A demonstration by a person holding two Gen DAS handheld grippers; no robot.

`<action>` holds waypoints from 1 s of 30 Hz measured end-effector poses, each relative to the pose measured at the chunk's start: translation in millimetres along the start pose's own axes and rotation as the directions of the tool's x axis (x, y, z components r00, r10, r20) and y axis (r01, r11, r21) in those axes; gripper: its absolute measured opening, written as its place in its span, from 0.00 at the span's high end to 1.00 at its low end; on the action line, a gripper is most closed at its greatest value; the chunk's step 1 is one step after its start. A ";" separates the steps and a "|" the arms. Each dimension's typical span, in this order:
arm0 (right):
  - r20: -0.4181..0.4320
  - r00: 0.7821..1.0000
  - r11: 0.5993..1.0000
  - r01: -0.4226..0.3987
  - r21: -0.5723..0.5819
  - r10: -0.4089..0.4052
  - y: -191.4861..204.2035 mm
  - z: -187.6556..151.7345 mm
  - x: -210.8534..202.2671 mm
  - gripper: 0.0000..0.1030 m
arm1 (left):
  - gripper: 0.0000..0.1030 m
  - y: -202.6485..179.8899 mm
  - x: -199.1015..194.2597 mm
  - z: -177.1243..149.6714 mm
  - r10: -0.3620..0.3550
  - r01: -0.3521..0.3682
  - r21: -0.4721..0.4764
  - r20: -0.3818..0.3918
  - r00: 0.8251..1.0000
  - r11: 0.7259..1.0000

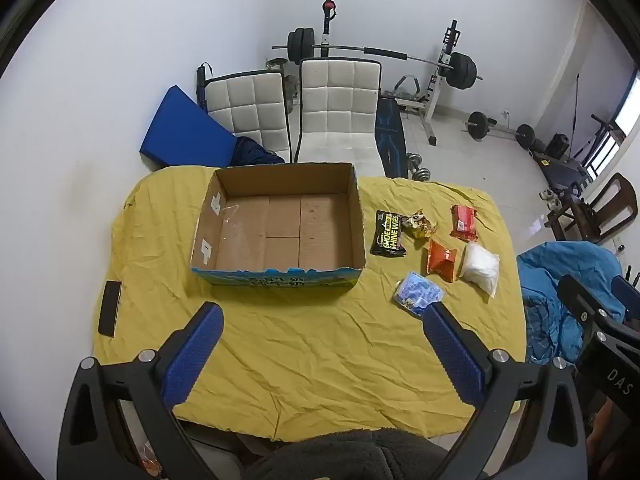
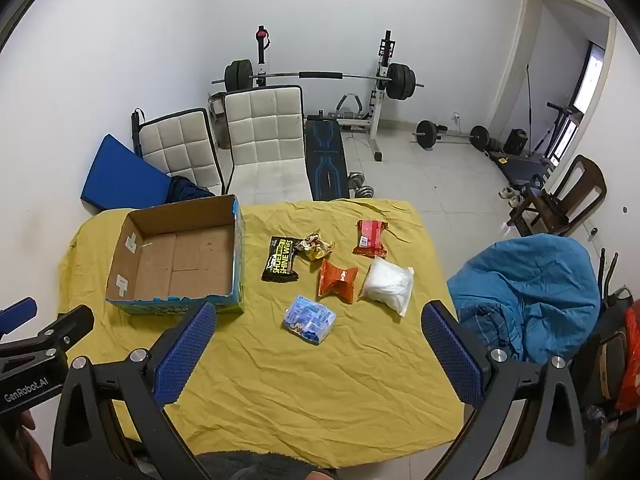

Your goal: Organize soft objects

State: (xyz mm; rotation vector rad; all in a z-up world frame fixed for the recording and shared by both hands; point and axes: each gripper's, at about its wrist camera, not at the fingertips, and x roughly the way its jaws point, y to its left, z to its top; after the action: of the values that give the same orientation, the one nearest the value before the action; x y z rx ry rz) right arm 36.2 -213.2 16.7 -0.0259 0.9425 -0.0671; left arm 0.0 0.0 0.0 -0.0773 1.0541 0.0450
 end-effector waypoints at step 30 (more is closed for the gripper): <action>0.018 1.000 1.000 0.009 0.001 -0.009 -0.3 -0.6 -8.4 0.00 | 0.01 -11.4 -18.8 6.3 0.016 -0.017 0.021 0.036 0.999 1.000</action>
State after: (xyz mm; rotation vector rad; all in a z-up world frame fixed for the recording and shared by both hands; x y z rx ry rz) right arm 30.7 -212.9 23.1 -0.0299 0.9243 -0.0756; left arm -3.0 -10.8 20.0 -0.0482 1.0194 0.0496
